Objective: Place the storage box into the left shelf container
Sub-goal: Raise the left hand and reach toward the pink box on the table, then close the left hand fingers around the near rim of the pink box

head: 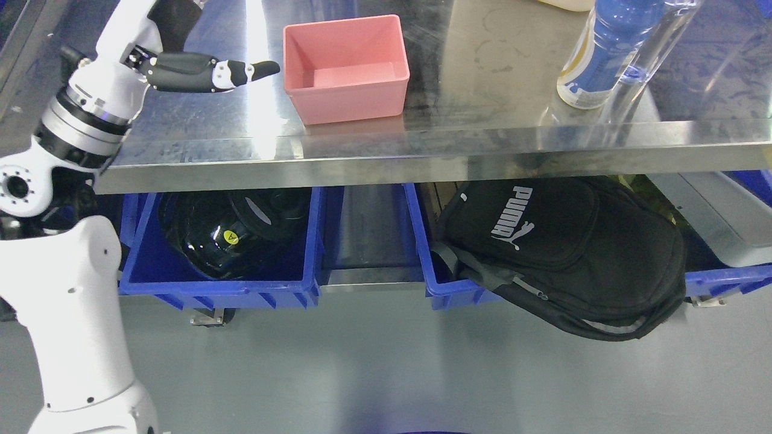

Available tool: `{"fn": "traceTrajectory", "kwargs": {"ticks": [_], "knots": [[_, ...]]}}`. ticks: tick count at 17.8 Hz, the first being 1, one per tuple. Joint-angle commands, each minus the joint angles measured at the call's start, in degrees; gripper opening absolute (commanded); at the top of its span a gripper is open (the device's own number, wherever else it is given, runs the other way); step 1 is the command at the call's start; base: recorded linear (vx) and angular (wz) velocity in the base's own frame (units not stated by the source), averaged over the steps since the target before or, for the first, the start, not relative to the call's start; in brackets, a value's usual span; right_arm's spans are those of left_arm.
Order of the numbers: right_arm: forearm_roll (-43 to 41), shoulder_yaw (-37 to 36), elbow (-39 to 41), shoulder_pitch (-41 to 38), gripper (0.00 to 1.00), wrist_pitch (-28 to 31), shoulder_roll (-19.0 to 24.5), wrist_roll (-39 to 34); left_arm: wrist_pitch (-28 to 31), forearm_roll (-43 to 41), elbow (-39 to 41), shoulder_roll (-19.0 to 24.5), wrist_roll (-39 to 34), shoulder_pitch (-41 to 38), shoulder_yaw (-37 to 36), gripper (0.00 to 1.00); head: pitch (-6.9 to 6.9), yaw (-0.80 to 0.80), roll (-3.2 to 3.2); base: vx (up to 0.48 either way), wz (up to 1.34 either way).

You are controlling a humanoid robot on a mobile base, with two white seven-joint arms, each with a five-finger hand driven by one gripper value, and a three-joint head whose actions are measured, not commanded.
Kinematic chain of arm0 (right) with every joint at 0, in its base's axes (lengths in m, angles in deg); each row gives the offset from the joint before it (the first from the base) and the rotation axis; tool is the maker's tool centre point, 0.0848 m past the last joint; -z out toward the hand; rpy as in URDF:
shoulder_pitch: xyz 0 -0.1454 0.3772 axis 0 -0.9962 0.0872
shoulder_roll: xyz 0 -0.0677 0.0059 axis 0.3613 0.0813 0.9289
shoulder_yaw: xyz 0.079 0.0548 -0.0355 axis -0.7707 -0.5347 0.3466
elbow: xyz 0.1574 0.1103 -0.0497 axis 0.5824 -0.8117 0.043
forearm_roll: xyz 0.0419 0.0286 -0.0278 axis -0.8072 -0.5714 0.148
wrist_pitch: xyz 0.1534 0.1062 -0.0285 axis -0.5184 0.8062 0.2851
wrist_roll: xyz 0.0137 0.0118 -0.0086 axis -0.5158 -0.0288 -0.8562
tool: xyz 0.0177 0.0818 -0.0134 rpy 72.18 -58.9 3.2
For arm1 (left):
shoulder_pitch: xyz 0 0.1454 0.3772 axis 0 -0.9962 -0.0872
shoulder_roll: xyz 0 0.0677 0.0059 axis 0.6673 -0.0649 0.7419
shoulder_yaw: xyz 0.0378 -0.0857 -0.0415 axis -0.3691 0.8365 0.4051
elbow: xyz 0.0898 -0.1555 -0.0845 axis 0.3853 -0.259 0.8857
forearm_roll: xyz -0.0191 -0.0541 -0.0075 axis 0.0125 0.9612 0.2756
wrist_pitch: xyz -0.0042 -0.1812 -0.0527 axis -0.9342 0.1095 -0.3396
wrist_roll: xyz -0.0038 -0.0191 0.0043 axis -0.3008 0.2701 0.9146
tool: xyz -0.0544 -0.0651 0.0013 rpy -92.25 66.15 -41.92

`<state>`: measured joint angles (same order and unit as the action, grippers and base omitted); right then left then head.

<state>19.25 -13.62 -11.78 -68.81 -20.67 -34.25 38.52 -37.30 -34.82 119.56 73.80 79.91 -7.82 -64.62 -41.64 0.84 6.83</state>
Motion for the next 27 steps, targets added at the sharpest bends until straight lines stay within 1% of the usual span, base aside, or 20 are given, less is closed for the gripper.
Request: {"fn": "traceTrajectory", "kwargs": {"ticks": [1, 3, 5, 8, 10, 11, 12, 15, 19, 24, 25, 27], "knots": [[-1.2, 0.0, 1.0, 0.3, 1.00, 0.0, -1.0, 0.3, 1.9, -7.5, -1.2, 15.3, 4.1, 9.3, -15.7, 1.00, 0.00, 0.00, 0.00, 0.000, 0.03], [-1.2, 0.0, 1.0, 0.3, 1.00, 0.0, -1.0, 0.3, 4.4, -10.3, -1.1, 14.9, 6.8, 11.3, -20.7, 0.98, 0.00, 0.00, 0.00, 0.000, 0.03], [-1.2, 0.0, 1.0, 0.3, 1.00, 0.0, -1.0, 0.3, 9.3, -10.7, -1.8, 14.4, 7.7, 13.0, -25.9, 0.96, 0.00, 0.00, 0.00, -0.001, 0.03], [-1.2, 0.0, 1.0, 0.3, 1.00, 0.0, -1.0, 0.2, 13.3, -10.8, -3.4, 13.8, 7.9, 15.0, -28.1, 0.96, 0.00, 0.00, 0.00, 0.000, 0.00], [-1.2, 0.0, 1.0, 0.3, 1.00, 0.0, -1.0, 0.3, 17.2, -10.7, -4.2, 12.2, 9.8, 16.0, -28.2, 0.93, 0.00, 0.00, 0.00, 0.000, -0.01], [-1.2, 0.0, 1.0, 0.3, 1.00, 0.0, -1.0, 0.3, 17.7, -10.8, -4.3, 10.9, 12.3, 16.2, -29.0, 0.93, 0.00, 0.00, 0.00, 0.000, -0.01], [-1.2, 0.0, 1.0, 0.3, 1.00, 0.0, -1.0, 0.3, 17.9, -10.9, -4.5, 10.4, 13.3, 16.5, -30.2, 0.93, 0.01, 0.00, 0.00, 0.000, 0.00], [-1.2, 0.0, 1.0, 0.3, 1.00, 0.0, -1.0, 0.3, 20.3, -11.0, -6.4, 9.6, 13.3, 18.4, -32.9, 0.93, 0.00, 0.00, 0.00, 0.000, 0.00], [-1.2, 0.0, 1.0, 0.3, 1.00, 0.0, -1.0, 0.2, 20.4, -17.0, -10.3, 9.1, 13.5, 20.1, -33.6, 0.93, 0.00, 0.00, 0.00, 0.000, 0.00], [-1.2, 0.0, 1.0, 0.3, 1.00, 0.0, -1.0, 0.3, 20.4, -18.3, -11.7, 8.2, 13.7, 20.1, -34.4, 0.93, 0.00, 0.00, 0.00, 0.000, 0.00], [-1.2, 0.0, 1.0, 0.3, 1.00, 0.0, -1.0, 0.2, 20.4, -18.3, -12.2, 8.1, 13.8, 20.3, -35.3, 0.92, 0.00, 0.00, 0.00, 0.000, 0.00], [-1.2, 0.0, 1.0, 0.3, 1.00, 0.0, -1.0, 0.2, 20.4, -18.3, -14.3, 8.0, 14.8, 21.7, -36.8, 0.86, 0.00, 0.00, 0.00, 0.000, 0.00]]}}
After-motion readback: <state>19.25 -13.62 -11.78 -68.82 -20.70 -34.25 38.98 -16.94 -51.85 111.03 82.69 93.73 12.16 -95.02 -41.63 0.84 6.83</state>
